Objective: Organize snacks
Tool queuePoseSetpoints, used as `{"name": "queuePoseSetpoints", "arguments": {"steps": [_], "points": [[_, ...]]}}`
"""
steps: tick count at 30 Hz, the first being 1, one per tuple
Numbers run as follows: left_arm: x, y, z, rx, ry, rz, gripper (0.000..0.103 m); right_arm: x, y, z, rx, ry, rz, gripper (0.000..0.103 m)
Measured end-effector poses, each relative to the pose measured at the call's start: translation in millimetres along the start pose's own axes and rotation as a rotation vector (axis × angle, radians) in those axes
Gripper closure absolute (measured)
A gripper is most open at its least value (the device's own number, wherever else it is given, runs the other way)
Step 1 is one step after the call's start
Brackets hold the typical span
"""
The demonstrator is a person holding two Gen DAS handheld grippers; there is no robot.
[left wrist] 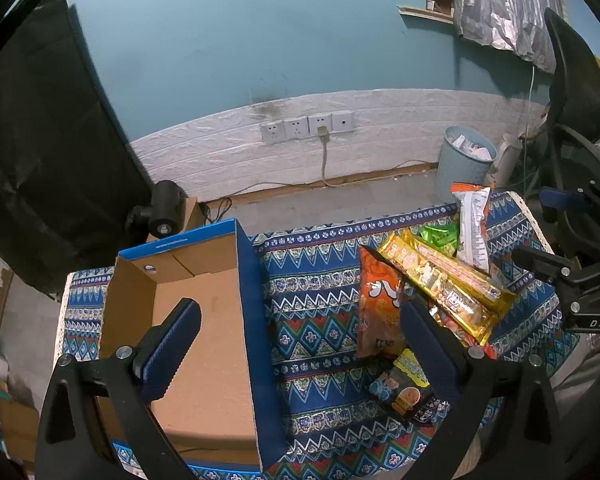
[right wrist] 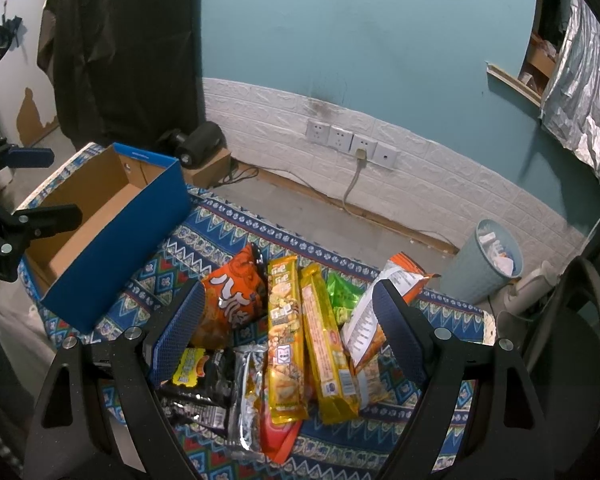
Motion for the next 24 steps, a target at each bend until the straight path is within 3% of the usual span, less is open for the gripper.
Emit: {"name": "queuePoseSetpoints", "arguments": {"steps": [24], "points": [[2.5, 6.5, 1.5, 0.014, -0.009, 0.001, 0.002, 1.0, 4.0, 2.8, 0.009, -0.023, 0.002, 0.019]]}}
Point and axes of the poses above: each gripper's, at about its wrist camera, not at the fingertips, and x roughly the way its jaws point, y to its right, z to its underside, the point moved 1 cm from there along x, roughly the way its jaws point, and after that the axes turned 8 degrees about -x, right-handed, at the moved point
